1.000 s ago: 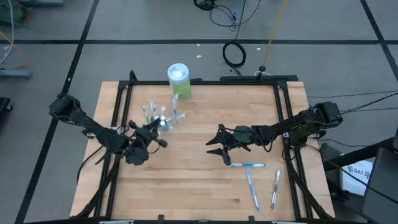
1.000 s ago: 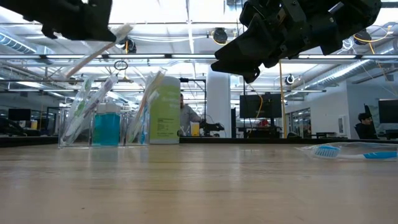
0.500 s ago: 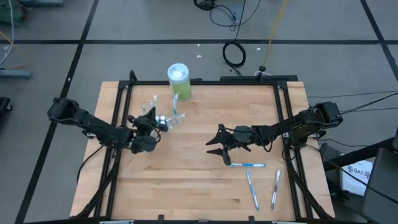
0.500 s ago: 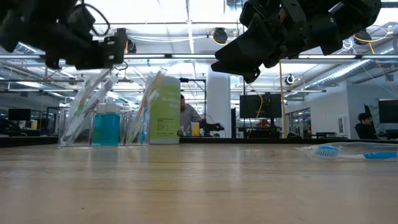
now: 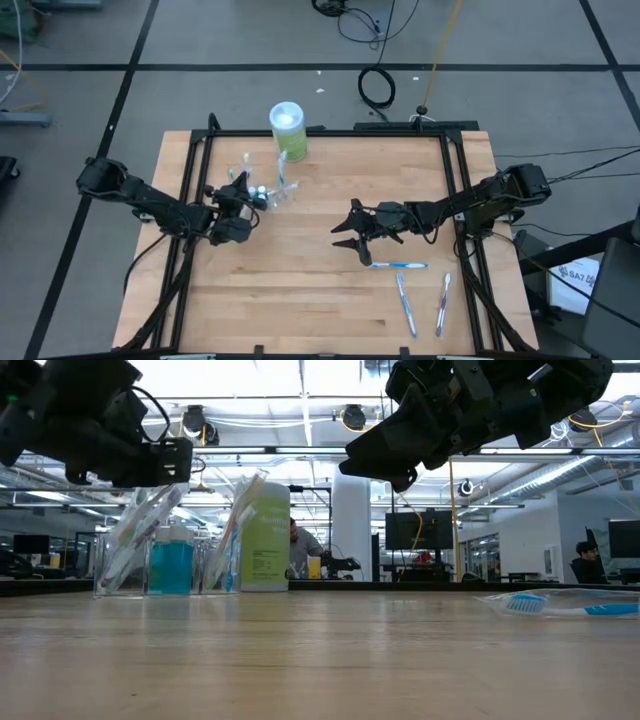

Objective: Pick & Place toothbrushing station
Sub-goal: Put the orange toothbrush into the transparent organizer

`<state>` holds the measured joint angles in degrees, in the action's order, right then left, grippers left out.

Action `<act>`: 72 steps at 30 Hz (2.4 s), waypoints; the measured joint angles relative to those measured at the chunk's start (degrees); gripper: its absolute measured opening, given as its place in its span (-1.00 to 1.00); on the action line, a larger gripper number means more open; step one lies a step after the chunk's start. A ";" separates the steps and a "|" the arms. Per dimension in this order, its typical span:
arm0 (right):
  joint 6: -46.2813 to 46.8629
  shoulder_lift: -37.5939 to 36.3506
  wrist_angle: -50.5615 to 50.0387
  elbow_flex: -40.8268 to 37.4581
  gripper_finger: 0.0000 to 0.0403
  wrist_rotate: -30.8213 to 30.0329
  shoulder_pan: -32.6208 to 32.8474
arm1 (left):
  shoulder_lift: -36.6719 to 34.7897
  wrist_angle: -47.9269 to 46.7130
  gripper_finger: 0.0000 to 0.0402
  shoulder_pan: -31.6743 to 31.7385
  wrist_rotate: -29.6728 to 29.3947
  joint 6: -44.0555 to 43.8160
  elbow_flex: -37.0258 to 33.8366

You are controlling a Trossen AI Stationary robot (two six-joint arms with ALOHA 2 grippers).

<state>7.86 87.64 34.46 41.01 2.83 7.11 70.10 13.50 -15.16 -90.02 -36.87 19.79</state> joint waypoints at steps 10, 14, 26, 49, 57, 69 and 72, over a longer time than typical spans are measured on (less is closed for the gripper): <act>0.00 0.00 0.00 0.00 -0.17 0.00 0.00 | 6.50 0.07 -0.99 -1.00 0.07 -4.26 -0.15; 0.00 0.00 0.00 0.00 -0.17 0.00 0.00 | 10.12 0.06 -0.99 -2.17 -0.15 -8.62 -0.15; 0.00 0.00 0.00 0.00 -0.17 0.02 0.00 | 13.69 0.23 -0.99 -3.89 0.19 -12.80 -0.15; -0.42 0.00 0.02 0.00 -0.17 0.02 -0.02 | 5.58 15.71 -0.32 -6.46 2.40 13.65 -0.04; -2.69 0.00 0.02 0.02 -0.17 0.02 -0.02 | -4.03 34.95 -0.17 -1.53 20.00 41.78 1.20; -2.59 0.00 0.02 0.02 -0.17 0.02 -0.01 | -9.80 -18.86 -0.30 8.41 37.31 24.15 22.89; -2.59 0.02 0.02 0.02 -0.17 0.02 -0.02 | -7.99 -33.20 -0.30 12.56 43.25 17.13 29.57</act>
<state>5.27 87.66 34.48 41.04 2.85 7.09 62.11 -19.71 -2.60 -46.76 -19.74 49.36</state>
